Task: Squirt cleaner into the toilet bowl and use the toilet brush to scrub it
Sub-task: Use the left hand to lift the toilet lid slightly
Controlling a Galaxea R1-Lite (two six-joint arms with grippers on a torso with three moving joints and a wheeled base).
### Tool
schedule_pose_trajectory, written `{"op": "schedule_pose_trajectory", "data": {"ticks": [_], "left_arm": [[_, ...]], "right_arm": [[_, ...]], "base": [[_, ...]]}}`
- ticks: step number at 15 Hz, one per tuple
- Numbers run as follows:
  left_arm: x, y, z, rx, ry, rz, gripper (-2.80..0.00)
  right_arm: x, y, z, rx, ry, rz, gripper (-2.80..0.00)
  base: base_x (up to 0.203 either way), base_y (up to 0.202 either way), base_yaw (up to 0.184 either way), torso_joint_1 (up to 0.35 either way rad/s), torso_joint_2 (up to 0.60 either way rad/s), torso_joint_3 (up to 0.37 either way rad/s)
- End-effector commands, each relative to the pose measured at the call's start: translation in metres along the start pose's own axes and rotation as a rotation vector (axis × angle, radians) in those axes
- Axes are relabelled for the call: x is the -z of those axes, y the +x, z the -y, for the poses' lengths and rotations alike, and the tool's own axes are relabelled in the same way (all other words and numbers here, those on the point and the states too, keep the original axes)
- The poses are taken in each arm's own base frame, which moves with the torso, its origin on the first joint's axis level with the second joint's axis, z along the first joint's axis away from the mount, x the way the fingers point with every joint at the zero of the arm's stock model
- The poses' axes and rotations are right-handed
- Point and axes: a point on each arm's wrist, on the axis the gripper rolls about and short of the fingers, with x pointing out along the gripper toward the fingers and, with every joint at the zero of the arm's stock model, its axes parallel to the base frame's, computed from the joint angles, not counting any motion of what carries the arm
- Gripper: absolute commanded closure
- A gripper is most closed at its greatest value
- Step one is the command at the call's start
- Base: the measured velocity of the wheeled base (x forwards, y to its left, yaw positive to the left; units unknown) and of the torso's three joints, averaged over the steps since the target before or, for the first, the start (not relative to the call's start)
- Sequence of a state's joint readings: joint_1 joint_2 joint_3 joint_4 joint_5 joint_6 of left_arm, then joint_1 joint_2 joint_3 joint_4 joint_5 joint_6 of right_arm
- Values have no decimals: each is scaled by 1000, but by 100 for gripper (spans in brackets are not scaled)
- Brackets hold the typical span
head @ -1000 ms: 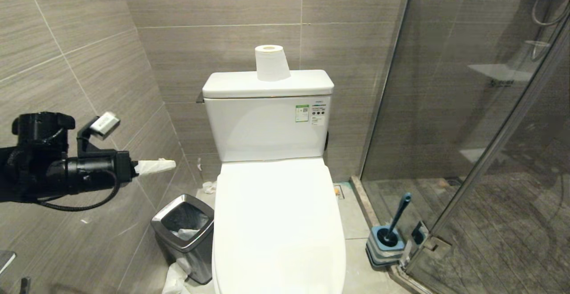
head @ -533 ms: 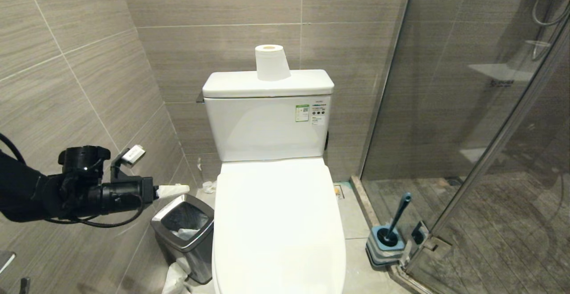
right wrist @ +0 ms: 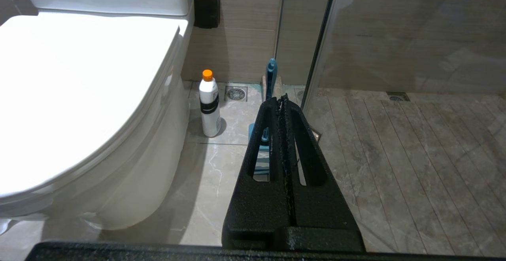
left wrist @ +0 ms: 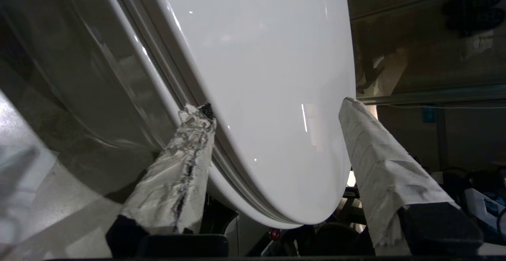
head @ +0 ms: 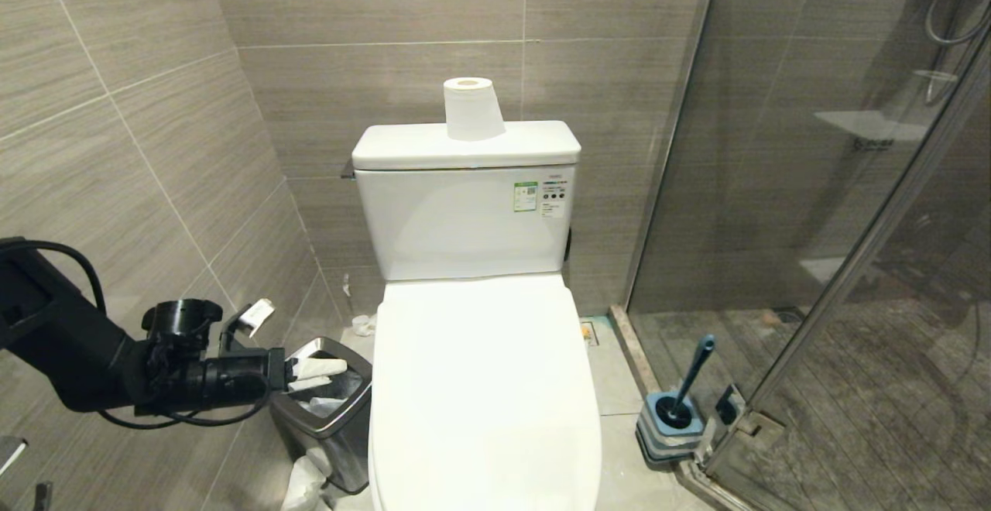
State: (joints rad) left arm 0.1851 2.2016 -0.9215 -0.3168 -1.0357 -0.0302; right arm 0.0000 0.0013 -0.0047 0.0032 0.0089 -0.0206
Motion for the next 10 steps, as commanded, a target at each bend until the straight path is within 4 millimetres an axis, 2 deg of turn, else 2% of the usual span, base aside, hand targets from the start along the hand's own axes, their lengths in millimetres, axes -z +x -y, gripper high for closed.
{"op": "schedule_pose_trajectory", "data": {"ticks": [1, 7, 10], "left_arm": [[9, 2, -4, 5, -28, -17, -280], [44, 1, -1, 6, -39, -38, -280], [42, 2, -2, 4, 4, -12, -280]], "right_arm": [[0, 0, 0, 0, -1, 0, 0], [0, 0, 0, 0, -1, 0, 0], [0, 0, 0, 0, -1, 0, 0]], "base": [[0, 0, 0, 0, 0, 0], [0, 0, 0, 0, 0, 0], [0, 0, 0, 0, 0, 0]]}}
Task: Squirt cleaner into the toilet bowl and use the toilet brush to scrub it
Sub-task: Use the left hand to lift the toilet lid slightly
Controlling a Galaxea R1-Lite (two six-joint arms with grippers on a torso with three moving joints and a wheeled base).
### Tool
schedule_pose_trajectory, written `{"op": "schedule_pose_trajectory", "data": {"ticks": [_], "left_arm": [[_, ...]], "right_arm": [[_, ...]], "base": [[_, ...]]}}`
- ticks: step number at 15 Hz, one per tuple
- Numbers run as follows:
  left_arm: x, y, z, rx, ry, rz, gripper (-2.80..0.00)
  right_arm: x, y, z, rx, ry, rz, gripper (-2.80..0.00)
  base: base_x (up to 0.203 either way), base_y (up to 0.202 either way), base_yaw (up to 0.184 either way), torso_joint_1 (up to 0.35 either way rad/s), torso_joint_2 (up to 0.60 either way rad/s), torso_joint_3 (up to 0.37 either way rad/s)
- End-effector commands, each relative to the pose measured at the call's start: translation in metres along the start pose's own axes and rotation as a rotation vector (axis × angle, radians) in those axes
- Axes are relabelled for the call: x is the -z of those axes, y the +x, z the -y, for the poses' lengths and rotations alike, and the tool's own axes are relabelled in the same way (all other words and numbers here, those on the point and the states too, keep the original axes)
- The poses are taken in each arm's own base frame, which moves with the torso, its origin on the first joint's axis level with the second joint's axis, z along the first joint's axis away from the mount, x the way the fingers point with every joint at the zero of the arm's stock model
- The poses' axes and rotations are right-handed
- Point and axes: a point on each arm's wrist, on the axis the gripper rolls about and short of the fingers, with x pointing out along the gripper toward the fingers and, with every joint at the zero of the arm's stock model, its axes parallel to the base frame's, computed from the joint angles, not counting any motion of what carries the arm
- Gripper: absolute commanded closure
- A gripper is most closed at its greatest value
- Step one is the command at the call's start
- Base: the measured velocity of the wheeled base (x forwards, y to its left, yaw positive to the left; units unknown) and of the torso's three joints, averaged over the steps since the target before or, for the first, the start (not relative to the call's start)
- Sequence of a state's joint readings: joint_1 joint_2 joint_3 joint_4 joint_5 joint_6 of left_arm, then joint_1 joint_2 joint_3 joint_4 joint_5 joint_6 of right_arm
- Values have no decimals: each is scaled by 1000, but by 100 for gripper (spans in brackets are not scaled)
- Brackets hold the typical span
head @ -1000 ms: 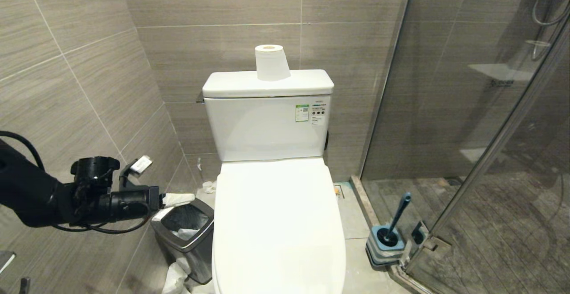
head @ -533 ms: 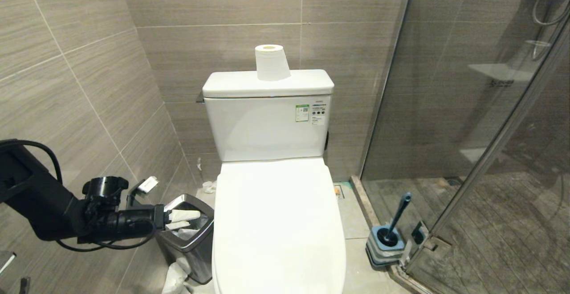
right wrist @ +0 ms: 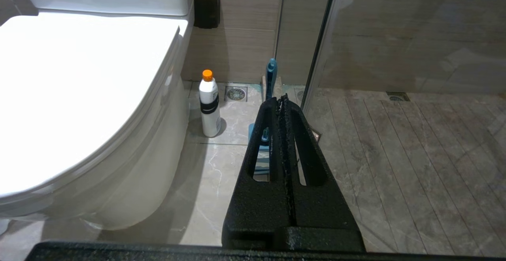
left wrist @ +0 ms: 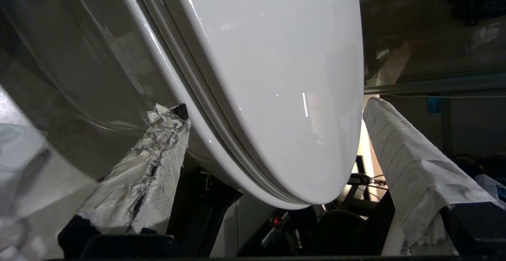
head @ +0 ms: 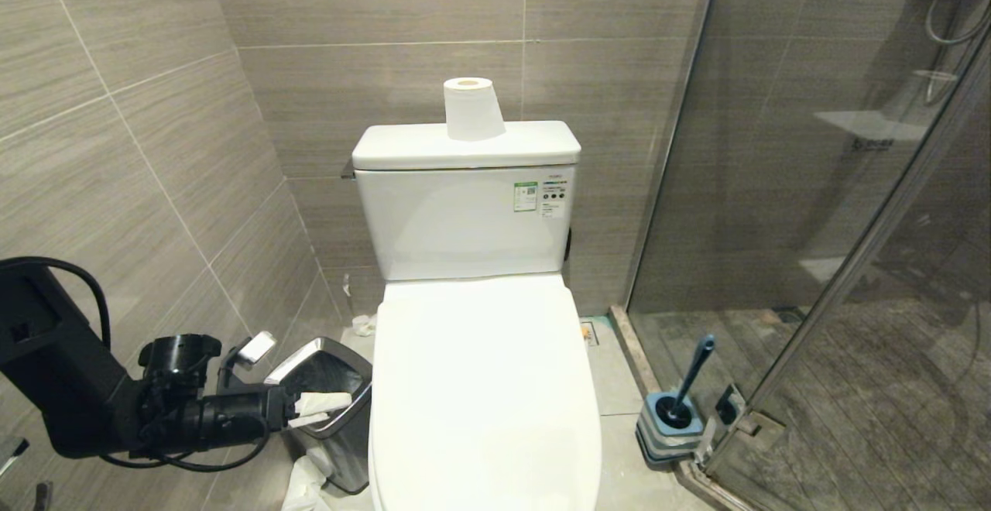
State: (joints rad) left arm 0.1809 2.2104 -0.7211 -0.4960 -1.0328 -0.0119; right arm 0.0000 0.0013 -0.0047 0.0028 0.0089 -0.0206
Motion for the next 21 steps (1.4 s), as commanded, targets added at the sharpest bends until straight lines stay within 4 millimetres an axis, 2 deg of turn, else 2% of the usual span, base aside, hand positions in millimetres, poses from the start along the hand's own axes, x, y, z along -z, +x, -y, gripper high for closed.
{"op": "schedule_pose_trajectory", "data": {"ticks": [1, 3, 9, 12, 21], "left_arm": [[-1, 0, -1, 2, 26, 16, -280], [1, 0, -6, -2, 27, 21, -280], [2, -26, -22, 45, -25, 89, -280], [0, -33, -22, 31, -47, 109, -280], [1, -27, -15, 49, -93, 83, -280]], "right_arm": [[0, 0, 0, 0, -1, -1, 0], [0, 0, 0, 0, -1, -1, 0], [0, 0, 0, 0, -1, -1, 0], [0, 0, 0, 0, -1, -1, 0], [0, 0, 0, 0, -1, -1, 0]], "base": [[0, 0, 0, 0, 0, 0], [0, 0, 0, 0, 0, 0], [0, 0, 0, 0, 0, 0], [0, 0, 0, 0, 0, 0], [0, 0, 0, 0, 0, 0]]}}
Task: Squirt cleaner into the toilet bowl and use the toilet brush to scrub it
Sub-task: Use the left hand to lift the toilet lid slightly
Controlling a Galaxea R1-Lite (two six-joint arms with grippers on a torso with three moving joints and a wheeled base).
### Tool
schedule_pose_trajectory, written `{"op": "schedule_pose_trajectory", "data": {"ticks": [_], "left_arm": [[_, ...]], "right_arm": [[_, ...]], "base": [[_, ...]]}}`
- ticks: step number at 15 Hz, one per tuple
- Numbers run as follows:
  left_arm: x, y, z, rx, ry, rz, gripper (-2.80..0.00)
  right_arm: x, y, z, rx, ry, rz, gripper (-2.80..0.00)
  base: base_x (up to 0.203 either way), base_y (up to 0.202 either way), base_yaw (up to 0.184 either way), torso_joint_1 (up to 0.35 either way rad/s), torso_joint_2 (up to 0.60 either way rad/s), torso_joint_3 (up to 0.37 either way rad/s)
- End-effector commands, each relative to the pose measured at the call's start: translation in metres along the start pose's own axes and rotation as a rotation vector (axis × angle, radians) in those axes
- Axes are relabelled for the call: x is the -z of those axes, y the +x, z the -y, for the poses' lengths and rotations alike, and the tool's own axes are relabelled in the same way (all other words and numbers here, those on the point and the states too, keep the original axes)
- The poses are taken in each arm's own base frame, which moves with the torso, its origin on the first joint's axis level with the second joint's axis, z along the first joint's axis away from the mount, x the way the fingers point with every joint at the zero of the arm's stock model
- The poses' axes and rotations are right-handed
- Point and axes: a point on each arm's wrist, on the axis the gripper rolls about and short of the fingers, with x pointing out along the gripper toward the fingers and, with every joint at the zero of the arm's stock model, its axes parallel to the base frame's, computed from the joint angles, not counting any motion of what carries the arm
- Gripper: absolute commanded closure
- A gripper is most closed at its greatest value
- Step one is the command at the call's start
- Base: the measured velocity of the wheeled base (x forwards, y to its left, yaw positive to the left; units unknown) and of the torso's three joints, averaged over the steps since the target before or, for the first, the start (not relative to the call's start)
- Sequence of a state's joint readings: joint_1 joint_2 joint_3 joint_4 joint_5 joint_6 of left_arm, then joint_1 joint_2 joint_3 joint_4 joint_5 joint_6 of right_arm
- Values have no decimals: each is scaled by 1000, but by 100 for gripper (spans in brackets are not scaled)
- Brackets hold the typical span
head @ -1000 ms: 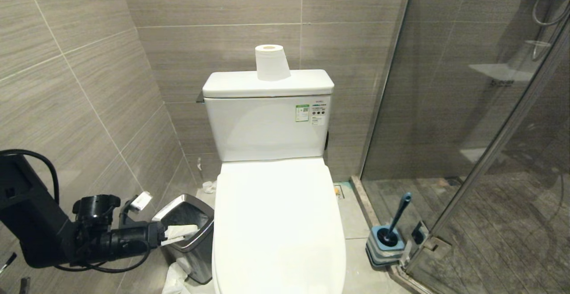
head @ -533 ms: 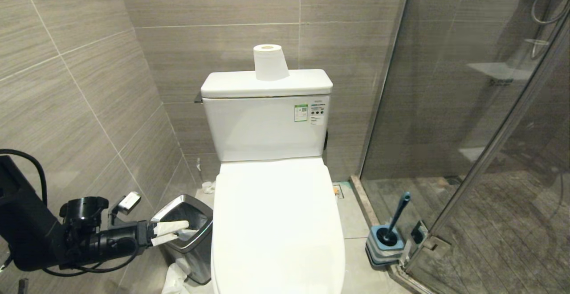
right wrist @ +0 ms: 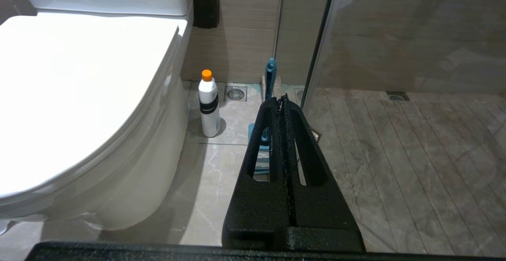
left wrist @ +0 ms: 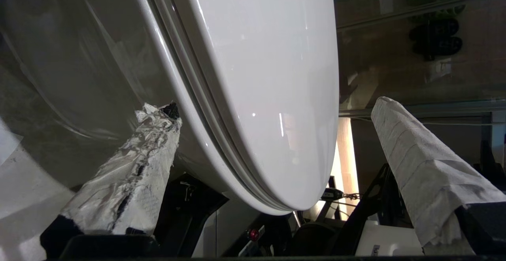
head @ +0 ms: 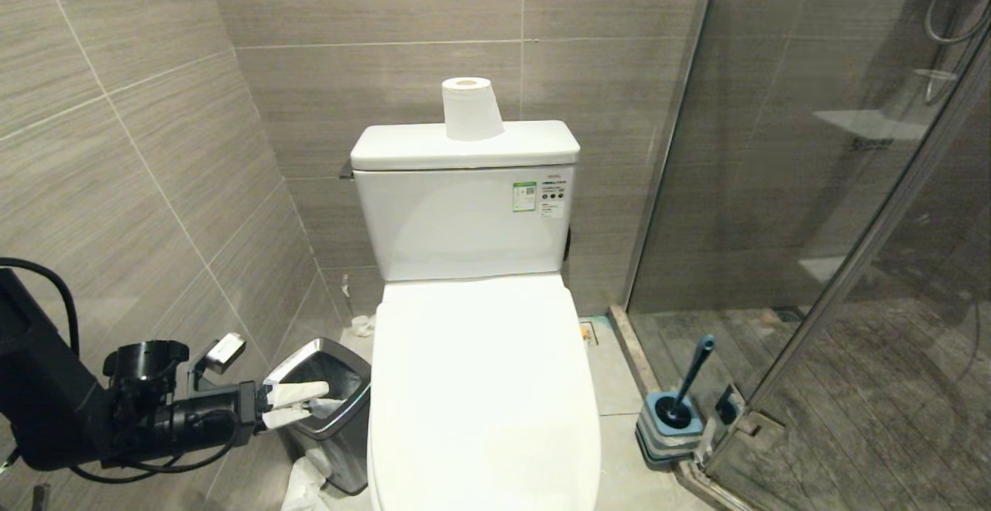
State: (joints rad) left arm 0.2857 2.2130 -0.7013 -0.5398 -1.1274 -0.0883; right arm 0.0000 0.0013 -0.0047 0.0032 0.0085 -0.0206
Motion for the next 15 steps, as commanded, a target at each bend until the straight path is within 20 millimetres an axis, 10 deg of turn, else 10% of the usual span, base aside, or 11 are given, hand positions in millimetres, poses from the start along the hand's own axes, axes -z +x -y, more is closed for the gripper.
{"op": "schedule_pose_trajectory", "data": {"ticks": [1, 15], "left_arm": [[-1, 5, 3, 13, 12, -11, -280], [-2, 32, 28, 70, 67, -89, -280]], "right_arm": [[0, 0, 0, -1, -1, 0, 0], [0, 0, 0, -1, -1, 0, 0]], "base": [[0, 0, 0, 0, 0, 0], [0, 0, 0, 0, 0, 0]]}}
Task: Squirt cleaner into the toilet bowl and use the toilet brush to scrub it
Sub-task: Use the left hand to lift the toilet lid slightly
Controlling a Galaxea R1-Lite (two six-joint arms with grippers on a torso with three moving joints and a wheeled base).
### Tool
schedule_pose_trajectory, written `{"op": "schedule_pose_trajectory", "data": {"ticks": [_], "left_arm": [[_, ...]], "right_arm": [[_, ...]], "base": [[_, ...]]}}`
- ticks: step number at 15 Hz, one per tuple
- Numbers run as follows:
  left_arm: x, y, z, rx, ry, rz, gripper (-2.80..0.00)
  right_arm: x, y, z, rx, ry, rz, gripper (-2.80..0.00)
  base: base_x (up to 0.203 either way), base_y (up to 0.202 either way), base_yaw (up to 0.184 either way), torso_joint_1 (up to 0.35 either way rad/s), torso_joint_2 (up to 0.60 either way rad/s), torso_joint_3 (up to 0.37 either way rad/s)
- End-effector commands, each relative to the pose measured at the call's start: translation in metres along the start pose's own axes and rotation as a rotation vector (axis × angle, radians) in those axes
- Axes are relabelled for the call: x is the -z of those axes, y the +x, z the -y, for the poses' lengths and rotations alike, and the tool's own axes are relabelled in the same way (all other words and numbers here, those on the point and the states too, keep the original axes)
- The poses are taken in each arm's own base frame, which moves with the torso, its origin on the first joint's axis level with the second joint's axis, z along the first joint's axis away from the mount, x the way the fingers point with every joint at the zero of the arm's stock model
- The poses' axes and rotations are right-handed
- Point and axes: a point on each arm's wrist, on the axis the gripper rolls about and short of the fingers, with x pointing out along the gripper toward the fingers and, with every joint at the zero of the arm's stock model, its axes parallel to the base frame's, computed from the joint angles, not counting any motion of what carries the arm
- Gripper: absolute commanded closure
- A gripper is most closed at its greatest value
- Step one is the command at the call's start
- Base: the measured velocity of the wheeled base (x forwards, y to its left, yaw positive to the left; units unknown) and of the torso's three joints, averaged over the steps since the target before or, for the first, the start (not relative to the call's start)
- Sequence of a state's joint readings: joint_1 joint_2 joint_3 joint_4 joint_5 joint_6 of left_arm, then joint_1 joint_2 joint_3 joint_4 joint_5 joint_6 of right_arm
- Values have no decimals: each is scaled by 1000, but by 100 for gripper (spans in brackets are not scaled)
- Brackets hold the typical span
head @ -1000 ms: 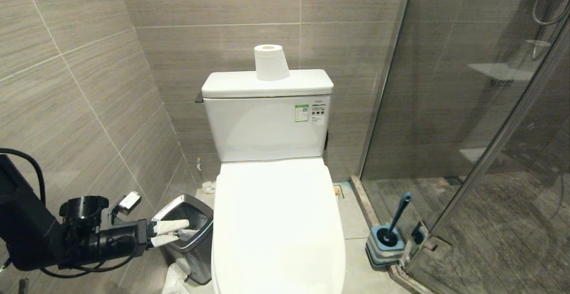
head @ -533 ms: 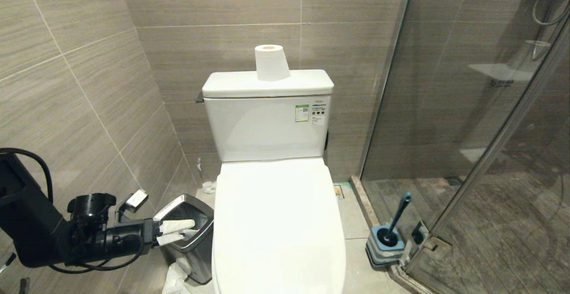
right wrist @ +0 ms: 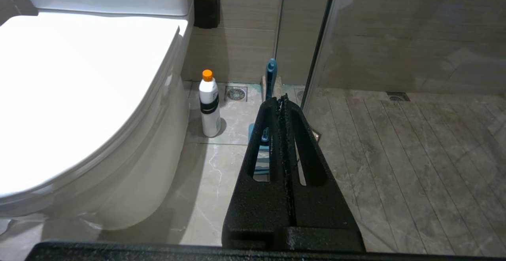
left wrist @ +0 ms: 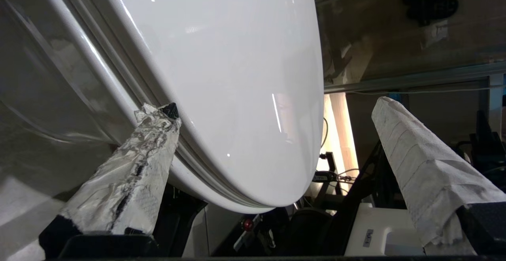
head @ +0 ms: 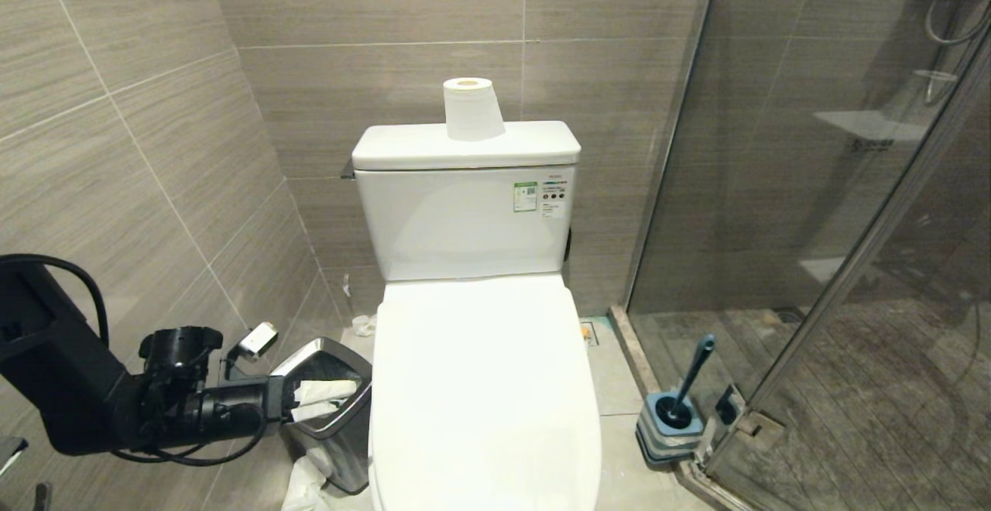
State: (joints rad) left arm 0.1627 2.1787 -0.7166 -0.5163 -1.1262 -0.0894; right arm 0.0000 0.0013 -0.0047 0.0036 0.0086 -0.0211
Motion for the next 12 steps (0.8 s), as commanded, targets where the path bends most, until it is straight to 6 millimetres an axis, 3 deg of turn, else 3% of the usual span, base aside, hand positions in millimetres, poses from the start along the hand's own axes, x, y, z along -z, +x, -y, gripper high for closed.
{"op": "schedule_pose_trajectory", "data": {"ticks": [1, 4, 12], "left_arm": [[-1, 2, -1, 8, 1, -4, -280], [1, 4, -3, 8, -20, -16, -280], [-4, -5, -8, -5, -21, 14, -280]], "right_arm": [[0, 0, 0, -1, 0, 0, 0], [0, 0, 0, -1, 0, 0, 0], [0, 0, 0, -1, 0, 0, 0]], "base": [[0, 0, 0, 0, 0, 0], [0, 0, 0, 2, 1, -27], [0, 0, 0, 4, 2, -180]]}}
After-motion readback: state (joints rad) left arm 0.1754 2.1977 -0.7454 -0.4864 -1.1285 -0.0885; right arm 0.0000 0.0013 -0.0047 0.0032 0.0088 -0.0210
